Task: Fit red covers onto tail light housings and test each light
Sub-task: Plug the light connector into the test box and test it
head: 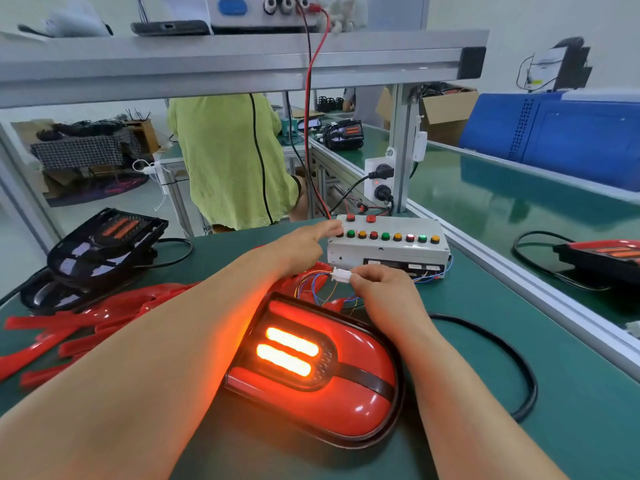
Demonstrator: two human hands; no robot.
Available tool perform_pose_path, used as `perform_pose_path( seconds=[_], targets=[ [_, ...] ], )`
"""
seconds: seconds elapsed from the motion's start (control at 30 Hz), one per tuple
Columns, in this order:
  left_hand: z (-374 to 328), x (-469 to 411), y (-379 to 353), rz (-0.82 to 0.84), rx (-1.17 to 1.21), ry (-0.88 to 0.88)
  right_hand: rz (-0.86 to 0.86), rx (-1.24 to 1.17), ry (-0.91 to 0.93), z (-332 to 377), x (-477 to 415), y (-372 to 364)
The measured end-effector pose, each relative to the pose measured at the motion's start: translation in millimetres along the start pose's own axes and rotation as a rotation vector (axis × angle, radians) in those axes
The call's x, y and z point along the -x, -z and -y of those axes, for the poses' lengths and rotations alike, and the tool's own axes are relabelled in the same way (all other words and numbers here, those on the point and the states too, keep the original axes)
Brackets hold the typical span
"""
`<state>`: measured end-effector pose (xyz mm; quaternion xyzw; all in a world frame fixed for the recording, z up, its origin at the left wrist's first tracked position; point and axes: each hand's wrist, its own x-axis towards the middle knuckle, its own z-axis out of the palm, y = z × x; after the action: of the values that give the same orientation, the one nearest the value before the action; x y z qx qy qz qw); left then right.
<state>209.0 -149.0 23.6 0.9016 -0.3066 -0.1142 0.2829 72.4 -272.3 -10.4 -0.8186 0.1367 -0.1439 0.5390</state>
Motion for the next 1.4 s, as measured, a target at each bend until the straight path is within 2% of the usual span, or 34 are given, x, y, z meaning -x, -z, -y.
perform_pose_path(
  seconds=[0.4,0.53,0.77,1.2,1.4],
  targets=[
    [-12,-4,-1,-0.028,-0.055,-0.028,0.016,-0.020,-0.040,1,-2,-1],
    [-21,-8,-4,0.014,-0.079,-0.060,0.018,-0.017,-0.033,1,-1,-1],
    [-38,-11,-5,0.028,-0.311,-0.123,0.005,-0.005,-0.040,1,1,-1],
    [-41,-12,-5,0.006,-0.393,-0.096,0.002,0.047,-0.035,1,0,-2],
    [-57,-26,-12,-0.029,-0.552,-0.102,0.026,0.047,-0.025,-2,-1,-3]
  ],
)
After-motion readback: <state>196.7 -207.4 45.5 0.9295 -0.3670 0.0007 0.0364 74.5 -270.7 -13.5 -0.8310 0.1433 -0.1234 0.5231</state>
